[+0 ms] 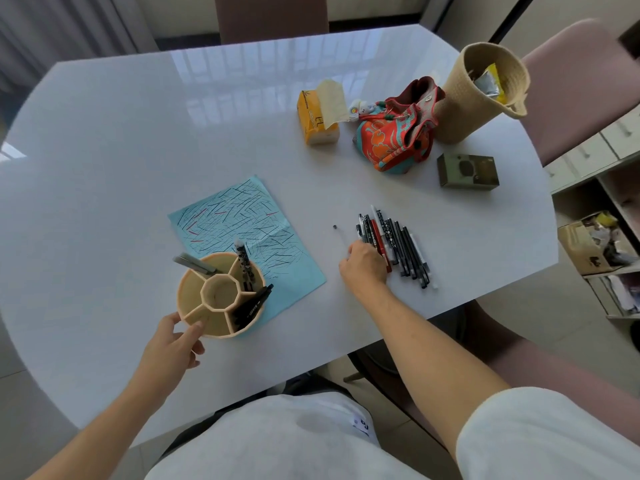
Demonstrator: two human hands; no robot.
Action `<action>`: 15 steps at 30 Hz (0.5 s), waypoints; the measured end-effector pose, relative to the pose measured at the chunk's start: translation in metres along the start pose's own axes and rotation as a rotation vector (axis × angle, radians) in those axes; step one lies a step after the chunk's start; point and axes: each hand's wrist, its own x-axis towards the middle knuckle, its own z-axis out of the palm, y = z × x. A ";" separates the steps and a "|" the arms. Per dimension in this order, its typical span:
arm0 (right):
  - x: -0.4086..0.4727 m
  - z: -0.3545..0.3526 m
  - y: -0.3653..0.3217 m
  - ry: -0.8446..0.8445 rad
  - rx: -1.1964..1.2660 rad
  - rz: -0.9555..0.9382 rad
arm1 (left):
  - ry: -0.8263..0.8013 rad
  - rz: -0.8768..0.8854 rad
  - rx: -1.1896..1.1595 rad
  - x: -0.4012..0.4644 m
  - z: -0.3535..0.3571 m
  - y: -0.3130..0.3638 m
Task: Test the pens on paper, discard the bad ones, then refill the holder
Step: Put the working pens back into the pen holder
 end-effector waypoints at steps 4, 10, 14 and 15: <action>0.011 -0.012 0.004 0.071 0.240 0.075 | 0.003 -0.007 0.012 0.001 0.000 0.003; 0.034 -0.028 0.023 0.055 0.081 0.092 | 0.027 -0.018 0.012 0.001 0.002 0.008; 0.043 -0.028 0.019 0.026 -0.028 0.077 | 0.043 -0.020 0.006 -0.001 0.002 0.012; 0.044 -0.029 0.017 0.016 -0.037 0.077 | 0.042 -0.019 0.007 -0.001 0.002 0.013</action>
